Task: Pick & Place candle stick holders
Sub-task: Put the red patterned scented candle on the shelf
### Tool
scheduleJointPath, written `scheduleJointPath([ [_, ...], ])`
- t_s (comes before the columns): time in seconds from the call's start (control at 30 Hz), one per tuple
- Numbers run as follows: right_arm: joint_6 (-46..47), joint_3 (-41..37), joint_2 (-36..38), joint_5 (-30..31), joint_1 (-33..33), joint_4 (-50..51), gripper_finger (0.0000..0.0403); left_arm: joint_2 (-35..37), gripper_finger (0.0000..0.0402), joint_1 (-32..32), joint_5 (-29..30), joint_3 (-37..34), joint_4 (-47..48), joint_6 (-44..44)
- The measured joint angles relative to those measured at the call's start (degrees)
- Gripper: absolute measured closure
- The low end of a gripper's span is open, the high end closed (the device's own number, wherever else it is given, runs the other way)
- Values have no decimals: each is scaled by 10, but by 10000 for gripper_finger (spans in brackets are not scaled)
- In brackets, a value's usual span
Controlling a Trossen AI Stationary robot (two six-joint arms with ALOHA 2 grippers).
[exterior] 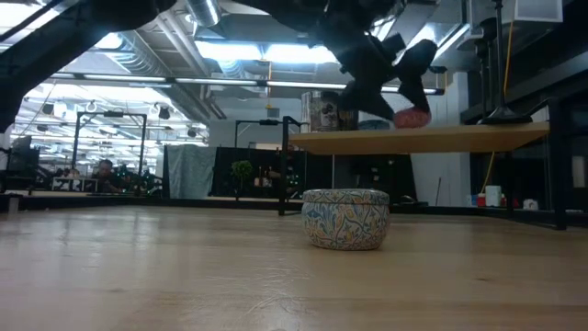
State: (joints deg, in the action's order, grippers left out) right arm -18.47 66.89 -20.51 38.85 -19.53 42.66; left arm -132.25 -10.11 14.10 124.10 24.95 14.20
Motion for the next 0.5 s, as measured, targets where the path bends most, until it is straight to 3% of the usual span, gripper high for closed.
scheduleJointPath([
  [0.5,0,0,0,0,0,0,398,-5,75,3,13,0,-19,-15],
])
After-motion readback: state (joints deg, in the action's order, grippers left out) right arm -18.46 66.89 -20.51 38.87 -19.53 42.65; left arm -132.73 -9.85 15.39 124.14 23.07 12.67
